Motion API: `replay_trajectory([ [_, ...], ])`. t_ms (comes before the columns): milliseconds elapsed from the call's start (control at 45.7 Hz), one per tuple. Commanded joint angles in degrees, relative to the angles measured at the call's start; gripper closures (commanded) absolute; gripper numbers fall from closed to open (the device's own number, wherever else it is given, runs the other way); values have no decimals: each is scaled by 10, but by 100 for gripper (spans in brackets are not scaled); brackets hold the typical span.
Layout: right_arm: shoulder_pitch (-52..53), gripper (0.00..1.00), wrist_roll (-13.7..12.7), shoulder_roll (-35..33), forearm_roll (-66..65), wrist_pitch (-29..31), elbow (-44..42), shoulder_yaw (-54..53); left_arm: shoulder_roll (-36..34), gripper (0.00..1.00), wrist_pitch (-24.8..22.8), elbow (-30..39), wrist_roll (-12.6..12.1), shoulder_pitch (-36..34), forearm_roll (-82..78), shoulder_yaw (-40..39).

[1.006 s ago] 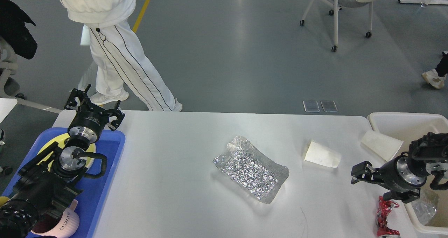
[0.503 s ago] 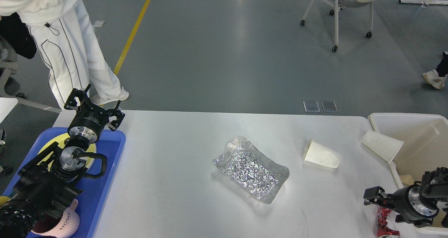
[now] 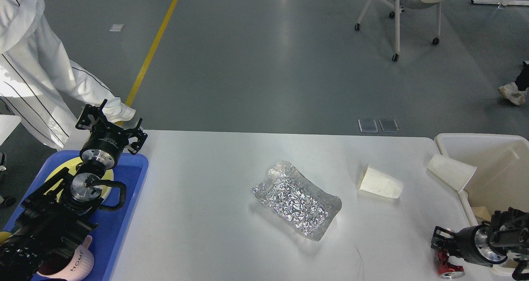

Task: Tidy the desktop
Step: 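Lower the right gripper to the red snack packet beside the bin, then grasp the red snack packet with the right gripper and lift it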

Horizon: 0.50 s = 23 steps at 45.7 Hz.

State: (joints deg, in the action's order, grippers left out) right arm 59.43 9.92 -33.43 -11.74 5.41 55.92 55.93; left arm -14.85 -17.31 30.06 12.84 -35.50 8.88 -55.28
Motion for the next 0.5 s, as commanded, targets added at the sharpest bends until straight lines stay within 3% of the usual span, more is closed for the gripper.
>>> replay_trajectory([
  [0, 1, 100, 1, -1, 0, -7, 4, 0, 0, 2, 0, 0, 0, 0, 0, 0],
  [481, 45, 100, 0, -19, -3, -31, 23, 3, 0, 2, 0, 0, 0, 0, 0, 0],
])
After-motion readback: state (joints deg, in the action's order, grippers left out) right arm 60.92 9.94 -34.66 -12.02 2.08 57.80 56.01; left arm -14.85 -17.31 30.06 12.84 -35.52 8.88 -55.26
